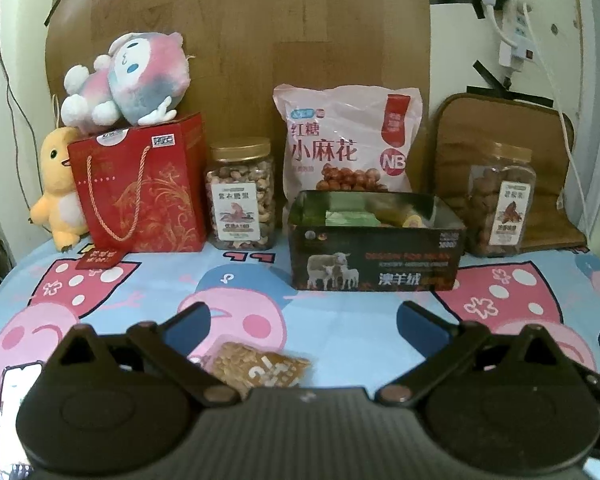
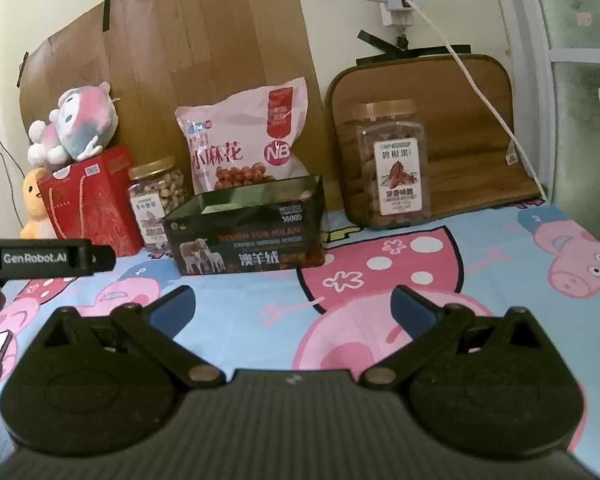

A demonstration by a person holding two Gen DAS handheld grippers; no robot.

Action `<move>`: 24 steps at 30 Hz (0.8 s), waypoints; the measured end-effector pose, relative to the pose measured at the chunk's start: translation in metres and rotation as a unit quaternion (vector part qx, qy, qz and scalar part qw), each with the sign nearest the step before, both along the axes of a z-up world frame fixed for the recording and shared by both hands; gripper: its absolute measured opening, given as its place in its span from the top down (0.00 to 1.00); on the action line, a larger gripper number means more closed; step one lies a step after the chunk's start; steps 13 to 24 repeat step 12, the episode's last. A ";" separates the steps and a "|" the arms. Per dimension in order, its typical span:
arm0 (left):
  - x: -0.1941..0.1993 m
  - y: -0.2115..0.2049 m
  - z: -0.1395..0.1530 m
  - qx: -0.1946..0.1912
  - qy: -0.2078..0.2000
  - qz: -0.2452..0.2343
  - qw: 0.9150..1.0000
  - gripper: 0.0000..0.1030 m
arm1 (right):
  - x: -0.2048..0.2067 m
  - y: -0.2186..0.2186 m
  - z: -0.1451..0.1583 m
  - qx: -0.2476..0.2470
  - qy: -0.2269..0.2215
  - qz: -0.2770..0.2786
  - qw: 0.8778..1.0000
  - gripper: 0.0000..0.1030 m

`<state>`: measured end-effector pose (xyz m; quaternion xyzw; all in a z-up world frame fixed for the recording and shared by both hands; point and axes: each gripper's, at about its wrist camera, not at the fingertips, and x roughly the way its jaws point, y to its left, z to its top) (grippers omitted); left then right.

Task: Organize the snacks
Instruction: 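Withdraw the left tool from the black box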

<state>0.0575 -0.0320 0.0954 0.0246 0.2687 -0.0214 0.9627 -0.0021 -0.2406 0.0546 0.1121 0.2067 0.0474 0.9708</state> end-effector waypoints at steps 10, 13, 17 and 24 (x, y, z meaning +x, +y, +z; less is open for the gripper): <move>0.001 -0.013 -0.001 0.005 0.000 -0.030 1.000 0.00 | -0.002 -0.003 -0.001 -0.004 -0.004 -0.003 1.000 0.00; 0.002 -0.017 -0.003 0.004 -0.008 -0.045 0.999 0.00 | -0.002 -0.005 -0.002 -0.004 -0.004 -0.005 1.000 0.00; 0.002 -0.017 -0.003 0.004 -0.008 -0.045 0.999 0.00 | -0.002 -0.005 -0.002 -0.004 -0.004 -0.005 1.000 0.00; 0.002 -0.017 -0.003 0.004 -0.008 -0.045 0.999 0.00 | -0.002 -0.005 -0.002 -0.004 -0.004 -0.005 1.000 0.00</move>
